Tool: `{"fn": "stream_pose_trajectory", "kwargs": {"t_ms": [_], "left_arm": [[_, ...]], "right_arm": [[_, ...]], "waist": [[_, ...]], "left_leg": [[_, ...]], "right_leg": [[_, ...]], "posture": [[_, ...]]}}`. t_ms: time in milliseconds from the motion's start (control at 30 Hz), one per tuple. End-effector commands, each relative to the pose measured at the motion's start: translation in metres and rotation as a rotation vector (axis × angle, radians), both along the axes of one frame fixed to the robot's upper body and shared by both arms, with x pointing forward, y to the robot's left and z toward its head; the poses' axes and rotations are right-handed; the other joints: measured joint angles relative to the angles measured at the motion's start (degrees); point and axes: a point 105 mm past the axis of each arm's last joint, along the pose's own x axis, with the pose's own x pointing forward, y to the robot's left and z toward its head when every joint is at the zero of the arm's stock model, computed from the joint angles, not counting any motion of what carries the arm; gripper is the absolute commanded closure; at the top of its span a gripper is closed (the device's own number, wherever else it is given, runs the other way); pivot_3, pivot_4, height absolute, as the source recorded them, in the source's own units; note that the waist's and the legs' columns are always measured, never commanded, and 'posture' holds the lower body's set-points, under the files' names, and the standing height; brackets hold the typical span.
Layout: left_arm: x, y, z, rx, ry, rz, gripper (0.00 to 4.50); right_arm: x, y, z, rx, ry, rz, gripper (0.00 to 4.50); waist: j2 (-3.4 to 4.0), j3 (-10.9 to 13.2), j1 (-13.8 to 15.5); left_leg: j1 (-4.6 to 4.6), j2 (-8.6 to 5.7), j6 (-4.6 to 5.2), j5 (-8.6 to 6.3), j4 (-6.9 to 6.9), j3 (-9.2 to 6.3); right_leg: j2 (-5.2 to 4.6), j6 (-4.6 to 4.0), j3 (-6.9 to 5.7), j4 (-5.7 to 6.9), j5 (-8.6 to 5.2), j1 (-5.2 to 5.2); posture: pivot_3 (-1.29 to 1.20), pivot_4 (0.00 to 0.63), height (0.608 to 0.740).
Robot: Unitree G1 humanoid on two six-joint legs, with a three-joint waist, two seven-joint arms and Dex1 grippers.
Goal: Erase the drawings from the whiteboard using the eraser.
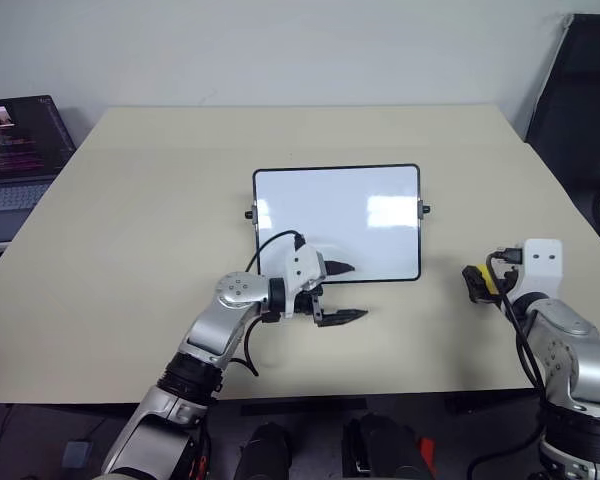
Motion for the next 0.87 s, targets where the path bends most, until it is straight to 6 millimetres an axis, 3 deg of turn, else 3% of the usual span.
{"fn": "stream_pose_trajectory", "kwargs": {"t_ms": [33,233,367,500,567,700,867], "left_arm": [[0.016,0.024,0.026,-0.065,-0.095,0.231,0.0],[0.019,0.065,0.018,-0.119,-0.108,0.566,0.0],[0.01,0.094,0.01,-0.109,-0.14,0.732,0.0],[0.005,0.132,0.003,-0.085,-0.177,0.925,0.0],[-0.004,0.149,-0.001,-0.079,-0.183,0.998,0.0],[-0.031,0.157,-0.017,-0.042,-0.142,1.027,0.0],[-0.049,0.157,-0.025,-0.001,-0.094,1.005,0.0]], "right_arm": [[-0.017,-0.001,0.028,-0.024,-0.143,-0.038,0.01],[-0.037,0.015,0.023,0.015,-0.236,-0.031,0.01],[-0.05,0.033,0.021,-0.02,-0.305,0.036,0.01],[-0.064,0.049,0.006,-0.043,-0.288,0.071,0.01],[-0.074,0.058,-0.013,-0.016,-0.234,0.085,0.01],[-0.094,0.066,-0.045,-0.001,-0.138,0.08,0.01],[-0.102,0.072,-0.061,0.004,-0.105,0.092,0.01]], "waist": [[0.0,0.0,0.04],[0.01,-0.01,-0.01],[0.02,-0.01,0.0],[0.02,-0.01,0.03],[0.02,-0.01,0.03],[0.02,-0.01,0.02],[0.01,0.0,0.11]], "left_leg": [[-0.02,0.0,0.0,0.0,0.0,-0.02],[0.01,0.04,-0.01,-0.01,-0.01,-0.02],[0.04,0.05,-0.01,-0.01,0.01,-0.02],[0.04,0.09,-0.02,-0.01,-0.03,-0.07],[0.06,0.1,-0.03,-0.01,-0.02,-0.07],[0.07,0.29,-0.11,-0.07,-0.07,-0.09],[0.05,0.28,-0.22,-0.13,-0.02,-0.07]], "right_leg": [[0.0,0.0,0.0,0.0,0.0,0.0],[-0.03,0.01,0.05,-0.01,0.0,0.0],[-0.05,0.01,0.06,0.02,0.0,0.0],[-0.06,-0.05,0.05,0.01,-0.04,0.0],[-0.18,-0.05,0.05,0.01,-0.04,0.01],[-0.4,-0.49,0.02,0.01,-0.3,0.0],[-0.67,-0.47,-0.01,0.0,-0.42,0.0]], "posture": [[0.0,0.15,0.74],[0.0,0.15,0.74],[0.0,0.15,0.74],[0.0,0.15,0.74],[0.0,0.15,0.74],[0.0,0.15,0.74],[0.0,0.15,0.74]]}}
